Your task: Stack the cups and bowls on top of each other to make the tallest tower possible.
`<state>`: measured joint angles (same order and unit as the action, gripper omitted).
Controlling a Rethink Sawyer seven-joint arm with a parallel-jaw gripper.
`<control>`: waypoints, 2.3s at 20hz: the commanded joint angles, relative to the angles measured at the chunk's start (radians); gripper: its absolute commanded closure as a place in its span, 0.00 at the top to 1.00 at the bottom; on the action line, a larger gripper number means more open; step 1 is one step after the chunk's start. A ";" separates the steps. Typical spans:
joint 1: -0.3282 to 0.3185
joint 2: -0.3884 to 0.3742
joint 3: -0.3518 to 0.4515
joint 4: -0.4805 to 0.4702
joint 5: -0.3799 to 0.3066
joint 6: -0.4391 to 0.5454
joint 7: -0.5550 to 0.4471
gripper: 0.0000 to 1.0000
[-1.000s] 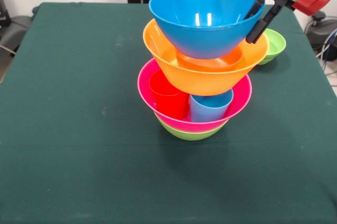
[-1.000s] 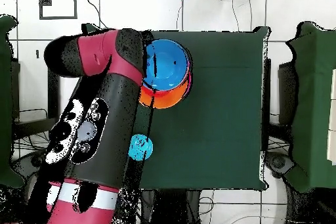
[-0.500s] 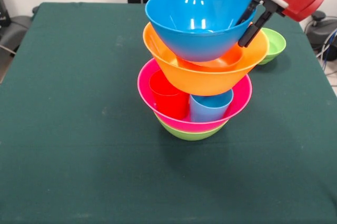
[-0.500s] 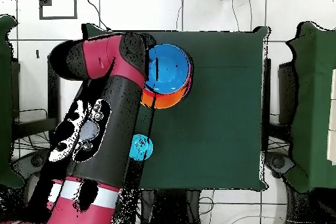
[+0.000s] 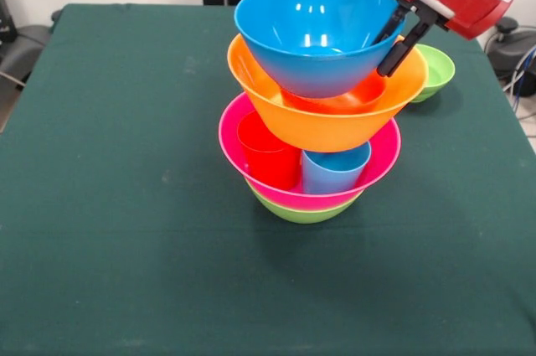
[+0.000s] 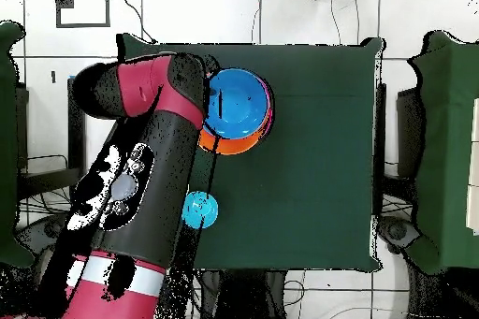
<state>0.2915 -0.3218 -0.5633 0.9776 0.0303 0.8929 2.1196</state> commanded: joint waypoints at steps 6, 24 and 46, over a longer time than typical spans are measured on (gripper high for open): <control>0.026 -0.004 0.050 0.086 0.031 -0.033 0.246 0.00; 0.036 0.005 0.026 0.098 0.035 -0.059 0.239 0.00; 0.042 0.003 0.038 0.140 0.072 -0.096 0.237 0.00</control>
<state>0.3182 -0.3146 -0.5980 1.0302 0.0799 0.8498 2.1196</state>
